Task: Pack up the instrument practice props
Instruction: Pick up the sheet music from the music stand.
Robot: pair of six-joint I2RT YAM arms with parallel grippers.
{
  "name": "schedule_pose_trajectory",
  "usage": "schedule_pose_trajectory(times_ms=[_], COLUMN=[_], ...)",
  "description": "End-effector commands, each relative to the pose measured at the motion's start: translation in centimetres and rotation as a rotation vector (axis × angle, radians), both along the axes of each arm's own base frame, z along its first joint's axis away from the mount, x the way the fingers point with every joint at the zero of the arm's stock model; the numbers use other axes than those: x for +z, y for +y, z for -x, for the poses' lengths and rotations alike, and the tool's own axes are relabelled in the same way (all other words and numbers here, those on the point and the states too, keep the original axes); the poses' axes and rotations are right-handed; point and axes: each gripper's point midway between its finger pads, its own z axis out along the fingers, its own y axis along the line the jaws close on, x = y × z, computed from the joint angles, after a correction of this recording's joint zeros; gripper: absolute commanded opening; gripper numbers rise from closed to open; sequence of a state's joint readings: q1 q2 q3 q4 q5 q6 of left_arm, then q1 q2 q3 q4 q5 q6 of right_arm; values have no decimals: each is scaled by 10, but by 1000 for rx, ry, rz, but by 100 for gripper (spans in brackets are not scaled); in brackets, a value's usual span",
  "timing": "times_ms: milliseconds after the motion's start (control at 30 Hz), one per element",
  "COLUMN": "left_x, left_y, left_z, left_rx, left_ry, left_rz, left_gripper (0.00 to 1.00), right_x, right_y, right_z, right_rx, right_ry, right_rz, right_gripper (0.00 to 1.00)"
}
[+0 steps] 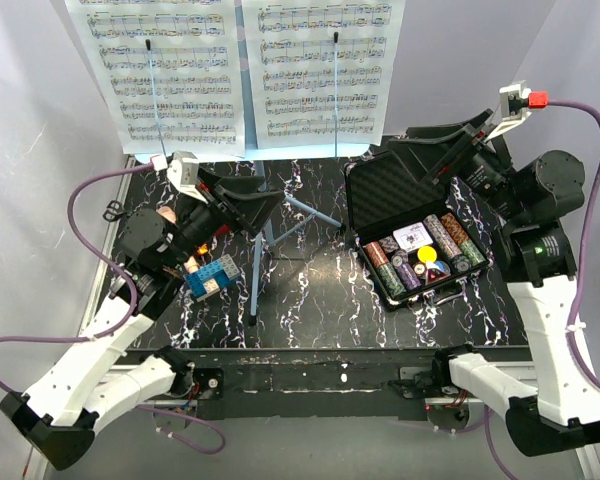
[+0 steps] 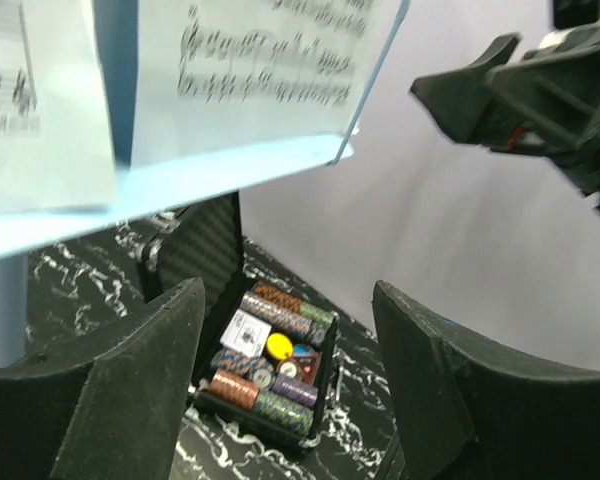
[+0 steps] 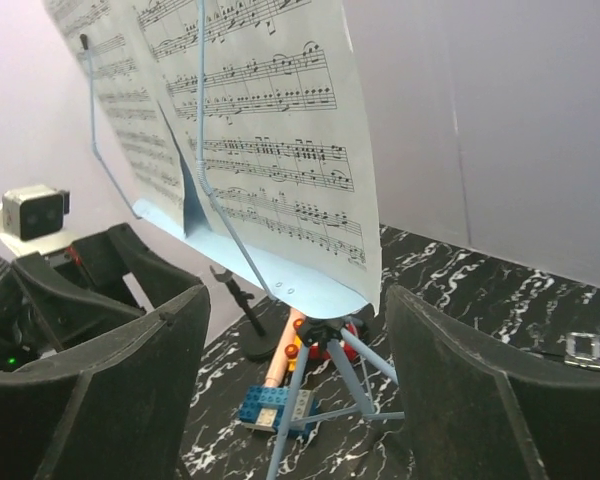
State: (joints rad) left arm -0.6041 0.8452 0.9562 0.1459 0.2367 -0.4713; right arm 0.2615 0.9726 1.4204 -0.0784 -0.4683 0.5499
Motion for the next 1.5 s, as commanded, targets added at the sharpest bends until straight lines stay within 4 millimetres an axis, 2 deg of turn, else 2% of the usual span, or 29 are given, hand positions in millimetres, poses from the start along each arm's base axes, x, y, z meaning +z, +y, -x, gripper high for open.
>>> schedule_pose_trajectory(times_ms=[0,167,433,700,1200,1467], left_x=[47,72,102,103,135,131], left_y=[-1,-8,-31,-65,-76,-94], left_z=[10,3,-13,-31,-17,-24], left_rx=[-36,-52,-122,-198,-288,-281], left_ry=[-80,-102,-116,-103,-168,-145], left_rz=[78,110,160,127,213,184], left_gripper=[69,70,72,72,68,67], right_x=[17,-1,-11,-9,-7,-7], right_y=[4,-1,-4,-2,2,1], right_z=[11,-3,-14,-17,-17,-22], right_rx=[123,125,116,139,167,159], right_ry=[-82,-51,-40,-43,-49,-32], right_rz=[-61,-92,-94,-100,-97,-100], right_gripper=[77,73,73,74,69,66])
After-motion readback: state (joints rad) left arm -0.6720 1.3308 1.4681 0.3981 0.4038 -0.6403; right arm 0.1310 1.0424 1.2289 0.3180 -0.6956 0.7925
